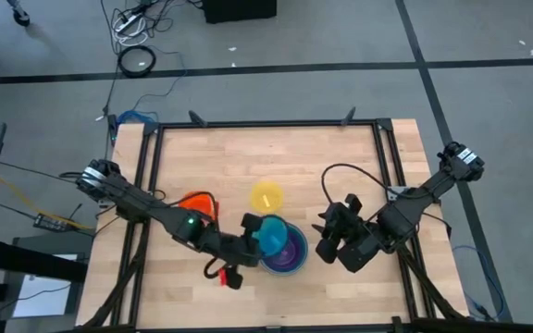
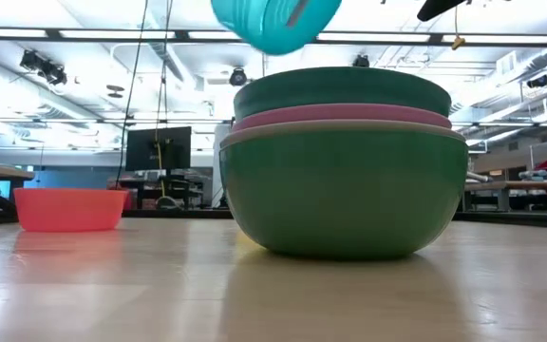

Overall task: Nest bowls inside each other
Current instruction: Stack the light blue bowl on top of the light violet bowl, then stack the light orange bowl on top of the light blue bowl

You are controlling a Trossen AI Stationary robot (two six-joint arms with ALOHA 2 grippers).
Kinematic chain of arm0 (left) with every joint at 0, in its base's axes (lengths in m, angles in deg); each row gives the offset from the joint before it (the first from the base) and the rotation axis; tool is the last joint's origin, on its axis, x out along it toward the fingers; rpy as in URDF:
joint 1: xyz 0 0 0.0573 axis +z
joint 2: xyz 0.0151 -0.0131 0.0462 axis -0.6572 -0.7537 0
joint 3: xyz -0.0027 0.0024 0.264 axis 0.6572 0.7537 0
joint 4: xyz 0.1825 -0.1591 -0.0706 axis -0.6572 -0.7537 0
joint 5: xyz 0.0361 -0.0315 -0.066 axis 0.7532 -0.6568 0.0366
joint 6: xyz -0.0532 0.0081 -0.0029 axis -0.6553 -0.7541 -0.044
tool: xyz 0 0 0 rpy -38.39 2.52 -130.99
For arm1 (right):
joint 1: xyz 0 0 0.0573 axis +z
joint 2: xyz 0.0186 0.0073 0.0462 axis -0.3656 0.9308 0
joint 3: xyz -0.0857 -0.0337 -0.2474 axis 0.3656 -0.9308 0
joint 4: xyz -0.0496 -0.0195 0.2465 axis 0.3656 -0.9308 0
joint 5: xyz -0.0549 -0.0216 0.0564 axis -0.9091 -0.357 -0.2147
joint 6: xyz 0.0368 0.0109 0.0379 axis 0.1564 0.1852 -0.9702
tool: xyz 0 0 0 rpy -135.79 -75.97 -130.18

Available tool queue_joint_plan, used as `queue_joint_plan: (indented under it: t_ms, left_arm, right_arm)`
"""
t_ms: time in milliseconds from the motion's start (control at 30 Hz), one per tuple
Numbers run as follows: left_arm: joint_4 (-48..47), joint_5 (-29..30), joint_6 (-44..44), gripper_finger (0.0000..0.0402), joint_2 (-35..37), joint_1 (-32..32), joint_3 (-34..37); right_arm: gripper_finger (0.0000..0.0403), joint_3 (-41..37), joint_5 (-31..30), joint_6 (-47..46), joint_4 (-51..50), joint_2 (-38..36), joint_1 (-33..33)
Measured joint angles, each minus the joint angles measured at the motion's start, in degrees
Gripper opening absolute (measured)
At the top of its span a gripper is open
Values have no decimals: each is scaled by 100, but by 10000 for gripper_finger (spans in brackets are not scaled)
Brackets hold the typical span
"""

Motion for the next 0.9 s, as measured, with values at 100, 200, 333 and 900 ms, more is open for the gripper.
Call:
queue_joint_plan:
  t_ms: [100, 200, 333, 900]
  left_arm:
    - [143, 20, -135, 4, -49, 21, -11]
    - [238, 53, -217, 3, -277, 35, -1]
    - [481, 36, -325, 3, -624, 73, 0]
    - [581, -632, -1220, 110, -905, 210, 0]
  right_arm:
    - [149, 0, -26, -7, -2, 0, 48]
    - [149, 0, -28, -7, -2, 0, 49]
    - [149, 0, -45, -3, -10, 0, 47]
    - [149, 0, -42, -3, -46, 0, 47]
